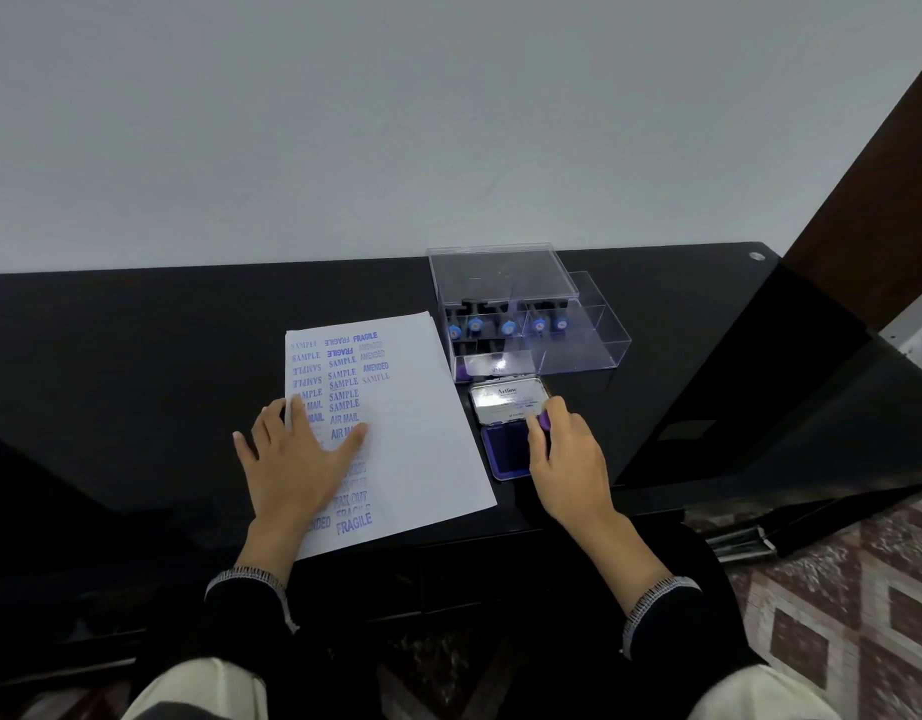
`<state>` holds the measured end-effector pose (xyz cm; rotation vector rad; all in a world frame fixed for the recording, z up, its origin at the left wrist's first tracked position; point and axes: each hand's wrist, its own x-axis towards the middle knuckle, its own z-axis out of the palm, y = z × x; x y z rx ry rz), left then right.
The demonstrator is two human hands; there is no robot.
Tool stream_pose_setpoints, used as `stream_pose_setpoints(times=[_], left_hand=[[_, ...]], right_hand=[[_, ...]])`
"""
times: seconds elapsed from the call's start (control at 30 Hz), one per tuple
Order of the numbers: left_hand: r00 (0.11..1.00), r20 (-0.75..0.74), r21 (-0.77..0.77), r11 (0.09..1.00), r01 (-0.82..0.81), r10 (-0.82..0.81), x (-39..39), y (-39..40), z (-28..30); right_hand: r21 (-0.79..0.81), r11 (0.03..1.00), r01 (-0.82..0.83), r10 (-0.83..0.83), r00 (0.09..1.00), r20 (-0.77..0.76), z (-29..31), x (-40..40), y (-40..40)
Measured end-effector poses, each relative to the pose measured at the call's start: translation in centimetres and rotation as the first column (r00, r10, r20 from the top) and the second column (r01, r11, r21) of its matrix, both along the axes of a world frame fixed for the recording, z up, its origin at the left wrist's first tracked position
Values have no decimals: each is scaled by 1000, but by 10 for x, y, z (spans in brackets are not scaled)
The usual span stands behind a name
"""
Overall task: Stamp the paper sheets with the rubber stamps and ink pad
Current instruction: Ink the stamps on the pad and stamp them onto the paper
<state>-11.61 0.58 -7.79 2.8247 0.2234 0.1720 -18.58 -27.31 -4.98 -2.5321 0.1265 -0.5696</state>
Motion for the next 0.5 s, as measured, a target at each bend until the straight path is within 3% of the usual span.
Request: stream_pose_setpoints(times=[0.27,0.5], left_hand=[[1000,16,-11,1000,4,-4,-2,0,1],[998,62,-122,992,17,-9,-3,2,4]], right_hand=[[16,999,35,-36,993,109,-10,-17,5],[60,998,29,-31,999,34,-7,-17,4]])
